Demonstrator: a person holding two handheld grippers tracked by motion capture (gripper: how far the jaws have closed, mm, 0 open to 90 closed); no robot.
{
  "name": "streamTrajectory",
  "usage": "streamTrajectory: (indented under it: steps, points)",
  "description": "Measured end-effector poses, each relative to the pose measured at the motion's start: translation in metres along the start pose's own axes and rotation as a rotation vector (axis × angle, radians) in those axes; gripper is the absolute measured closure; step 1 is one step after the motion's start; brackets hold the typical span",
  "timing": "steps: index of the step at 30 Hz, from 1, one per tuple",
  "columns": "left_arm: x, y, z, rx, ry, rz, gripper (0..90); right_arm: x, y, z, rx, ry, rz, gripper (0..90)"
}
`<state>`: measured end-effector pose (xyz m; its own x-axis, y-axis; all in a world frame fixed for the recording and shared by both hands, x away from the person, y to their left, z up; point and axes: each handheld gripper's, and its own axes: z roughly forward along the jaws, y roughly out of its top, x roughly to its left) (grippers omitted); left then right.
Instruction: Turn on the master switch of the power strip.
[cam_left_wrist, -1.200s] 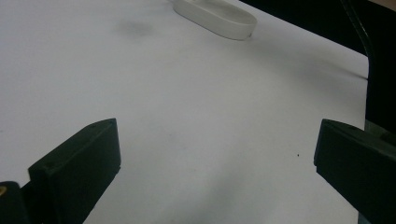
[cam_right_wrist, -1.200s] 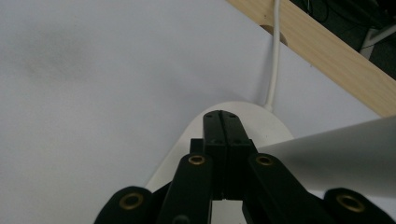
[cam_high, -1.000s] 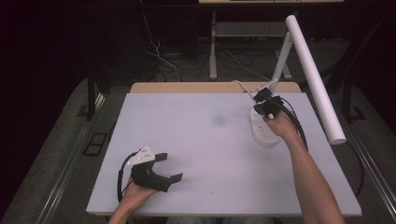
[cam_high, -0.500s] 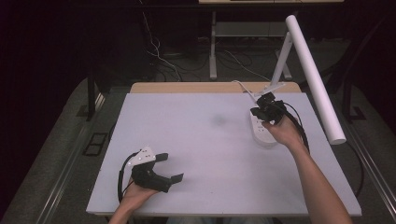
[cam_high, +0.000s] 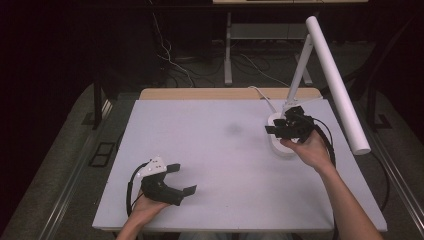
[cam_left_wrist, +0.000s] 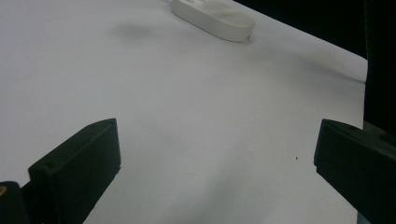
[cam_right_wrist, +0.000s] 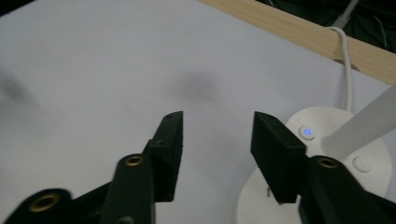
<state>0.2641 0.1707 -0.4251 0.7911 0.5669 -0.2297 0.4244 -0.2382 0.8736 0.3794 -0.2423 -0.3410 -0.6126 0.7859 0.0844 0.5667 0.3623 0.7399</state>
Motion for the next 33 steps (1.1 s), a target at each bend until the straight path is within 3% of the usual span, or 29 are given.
streamTrajectory:
  steps: [3,7,10,11,23,33]
  points:
    - [0.000,0.000,0.000,0.000,0.000,-0.001,0.0,0.003,-0.005,-0.006,-0.018,0.032,0.025,37.9]
    - [0.000,0.000,0.001,0.001,-0.001,-0.001,0.0,0.008,-0.014,-0.013,-0.029,0.089,0.040,12.1]
    - [0.000,0.000,0.001,0.001,0.000,-0.001,0.0,0.010,-0.019,-0.015,-0.035,0.096,0.039,6.0]
    - [0.000,0.000,0.001,0.001,0.000,-0.001,0.0,0.012,-0.025,-0.018,-0.039,0.110,0.036,0.0]
    - [0.001,0.000,0.002,0.004,0.003,-0.006,0.0,0.019,-0.062,-0.033,-0.081,0.123,0.072,0.0]
    - [0.001,0.000,0.002,0.010,0.002,-0.003,0.0,0.025,-0.106,-0.039,-0.097,0.122,0.108,0.0]
